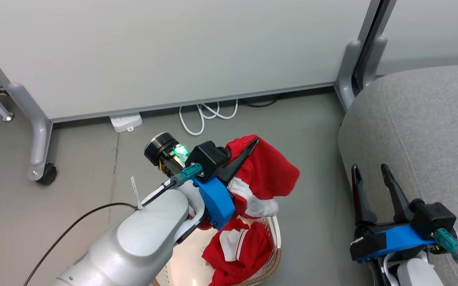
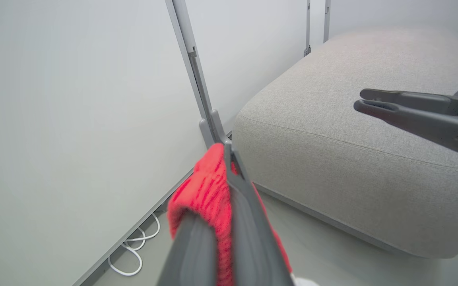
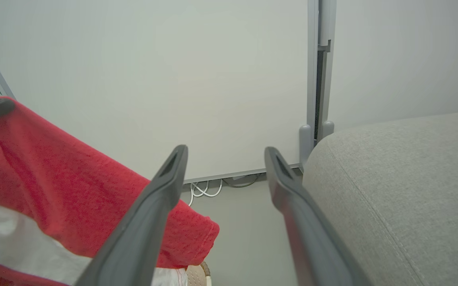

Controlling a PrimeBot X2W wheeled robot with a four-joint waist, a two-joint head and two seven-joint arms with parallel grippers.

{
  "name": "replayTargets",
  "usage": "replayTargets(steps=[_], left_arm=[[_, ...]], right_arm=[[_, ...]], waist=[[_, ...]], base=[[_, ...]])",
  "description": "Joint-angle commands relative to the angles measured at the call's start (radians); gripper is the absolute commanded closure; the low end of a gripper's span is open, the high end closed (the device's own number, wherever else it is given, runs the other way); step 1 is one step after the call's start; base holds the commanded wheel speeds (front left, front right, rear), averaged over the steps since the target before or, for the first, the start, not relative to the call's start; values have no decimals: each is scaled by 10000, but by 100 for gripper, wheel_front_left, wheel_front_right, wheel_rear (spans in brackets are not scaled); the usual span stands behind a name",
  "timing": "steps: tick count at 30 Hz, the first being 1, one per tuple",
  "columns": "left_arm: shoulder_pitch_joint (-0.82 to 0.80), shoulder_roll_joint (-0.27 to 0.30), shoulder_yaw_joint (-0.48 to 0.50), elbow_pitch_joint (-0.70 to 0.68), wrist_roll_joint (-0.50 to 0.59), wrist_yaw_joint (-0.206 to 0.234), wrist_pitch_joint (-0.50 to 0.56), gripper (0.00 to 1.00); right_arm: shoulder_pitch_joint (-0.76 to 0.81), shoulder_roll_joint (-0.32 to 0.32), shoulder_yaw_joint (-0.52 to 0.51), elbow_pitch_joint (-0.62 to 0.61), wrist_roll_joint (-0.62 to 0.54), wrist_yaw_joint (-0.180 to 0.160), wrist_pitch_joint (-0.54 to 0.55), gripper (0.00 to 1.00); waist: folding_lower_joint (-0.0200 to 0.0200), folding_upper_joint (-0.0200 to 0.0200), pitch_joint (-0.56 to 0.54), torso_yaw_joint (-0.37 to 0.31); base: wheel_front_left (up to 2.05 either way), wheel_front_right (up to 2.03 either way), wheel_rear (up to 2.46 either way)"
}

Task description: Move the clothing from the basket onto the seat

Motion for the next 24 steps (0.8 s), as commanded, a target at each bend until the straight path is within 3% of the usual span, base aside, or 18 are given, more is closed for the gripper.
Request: replayTargets(steps=[1, 16, 24], left_arm=[[117, -13, 57, -124, 27, 54, -50, 100], [194, -126, -17, -355, -141, 106, -16, 100], [144, -92, -63, -430, -164, 167, -4, 100]], right_arm=[[229, -31, 45, 38, 40, -3, -53, 0], [576, -39, 408, -24, -201, -3, -53, 0], [-43, -707, 1452, -25, -366, -3, -53, 0]], waist=[[1, 0, -288, 2], [1, 0, -905, 113], [1, 0, -835, 176]], base=[[0, 0, 0], [0, 0, 0], [0, 0, 0]])
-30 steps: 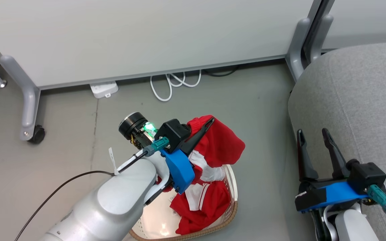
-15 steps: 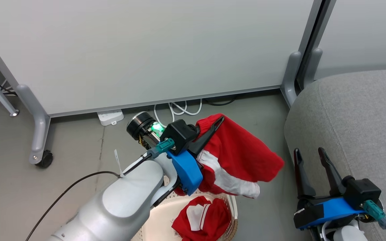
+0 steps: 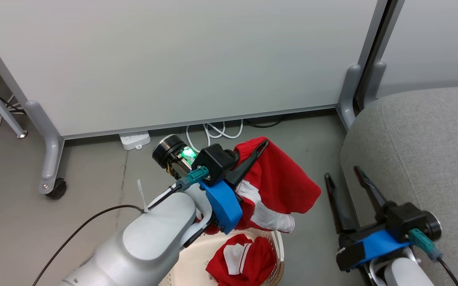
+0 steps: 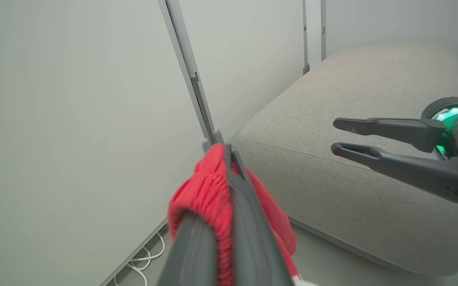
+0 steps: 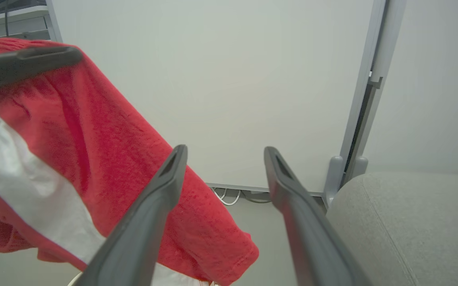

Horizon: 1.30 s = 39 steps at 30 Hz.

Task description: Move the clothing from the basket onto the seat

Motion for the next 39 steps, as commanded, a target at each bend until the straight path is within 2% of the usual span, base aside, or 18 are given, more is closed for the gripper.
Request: replayTargets(steps=[1, 12, 22, 32, 39], left_arm=[[25, 32, -20, -48, -22, 51, -9, 100], [-122, -52, -63, -29, -4, 22, -24, 100], [-182, -186, -285, -56, 130, -43, -38, 100], [-275, -353, -422, -106, 217, -108, -48, 100], [-340, -361, -414, -125, 250, -120, -52, 100]], right_arm=[[-231, -164, 265, 12, -14, -1, -53, 0], [-1982, -1729, 2962, 357, 321, -1, -53, 0], [-4159, -2860, 5943, 1569, 882, -1, -53, 0], [-5707, -3173, 8612, 2777, 1835, -2, -53, 0], [-6112, -3021, 9271, 3105, 2472, -1, -53, 0]], waist=[[0, 0, 33, 8], [0, 0, 294, 85], [0, 0, 501, 304], [0, 0, 620, 523], [0, 0, 700, 592]], base=[[0, 0, 0], [0, 0, 0], [0, 0, 0], [0, 0, 0], [0, 0, 0]])
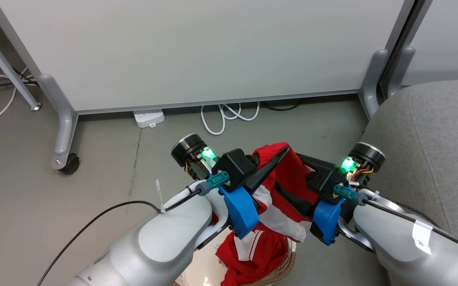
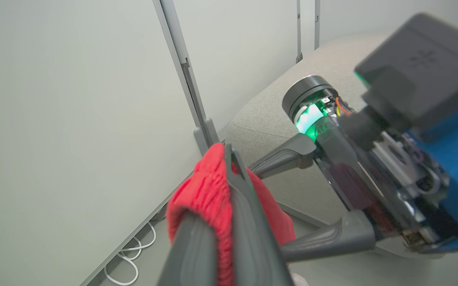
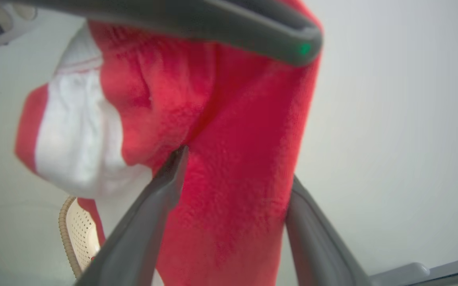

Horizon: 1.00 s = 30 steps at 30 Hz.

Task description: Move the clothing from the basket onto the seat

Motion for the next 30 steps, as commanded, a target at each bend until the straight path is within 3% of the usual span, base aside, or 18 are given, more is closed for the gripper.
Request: replayTargets(steps=[1, 2, 30], left_arm=[[-123, 26, 65, -16, 41, 4, -49, 100], [-114, 40, 73, -11, 41, 8, -50, 100], [-89, 133, 166, 42, 75, 4, -52, 100]], right_arm=[[-161, 59, 119, 58, 166, -3, -53, 14], [-172, 62, 186, 75, 217, -3, -53, 100], [-279, 109, 233, -54, 300, -3, -53, 100]], waist=[[-1, 0, 7, 2], [-1, 0, 12, 1], [-1, 0, 216, -78]], base=[[0, 0, 0], [0, 0, 0], [0, 0, 0]])
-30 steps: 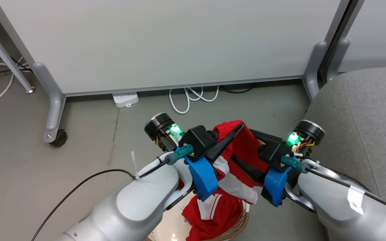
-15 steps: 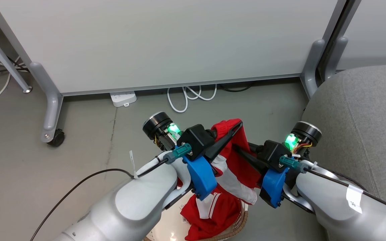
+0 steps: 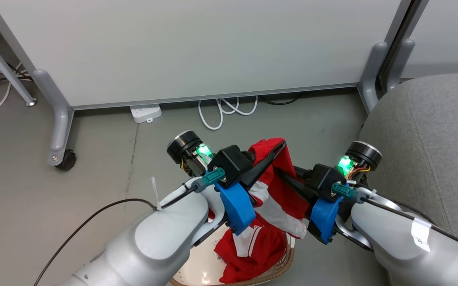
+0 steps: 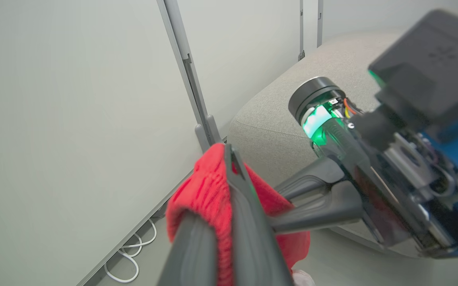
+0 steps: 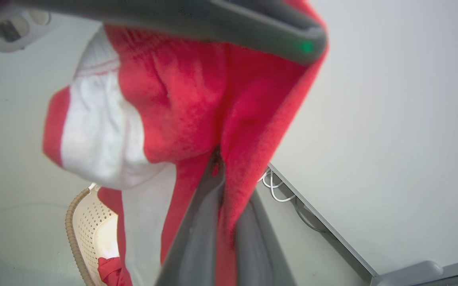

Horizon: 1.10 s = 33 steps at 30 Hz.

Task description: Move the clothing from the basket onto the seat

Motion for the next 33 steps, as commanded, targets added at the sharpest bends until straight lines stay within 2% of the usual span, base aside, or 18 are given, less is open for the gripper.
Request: replayTargets(steps=[1, 2, 3, 4, 19, 33], left_arm=[[-22, 57, 34, 30, 9, 1, -52, 100], [-14, 57, 37, 40, 12, 1, -50, 75], [-2, 57, 49, 48, 13, 7, -50, 4], [8, 51, 93, 16, 16, 43, -50, 0], [84, 163, 162, 24, 168, 67, -51, 0], [-14, 456, 217, -111, 184, 94, -49, 0]], right_arm=[[-133, 66, -44, -32, -52, -3, -53, 100], [-116, 75, -70, -30, -64, -3, -53, 100], [-93, 81, -96, -32, -76, -3, -53, 100], [-70, 81, -124, -33, -86, -3, -53, 100], [337, 102, -2028, -201, -370, -3, -53, 100], [925, 374, -4494, -930, -1046, -3, -54, 100]], waist=[[0, 0, 4, 0], [0, 0, 4, 0], [0, 0, 3, 1], [0, 0, 7, 2], [0, 0, 441, -259], [0, 0, 1172, -1446]], base=[[0, 0, 0], [0, 0, 0], [0, 0, 0], [0, 0, 0], [0, 0, 0], [0, 0, 0]])
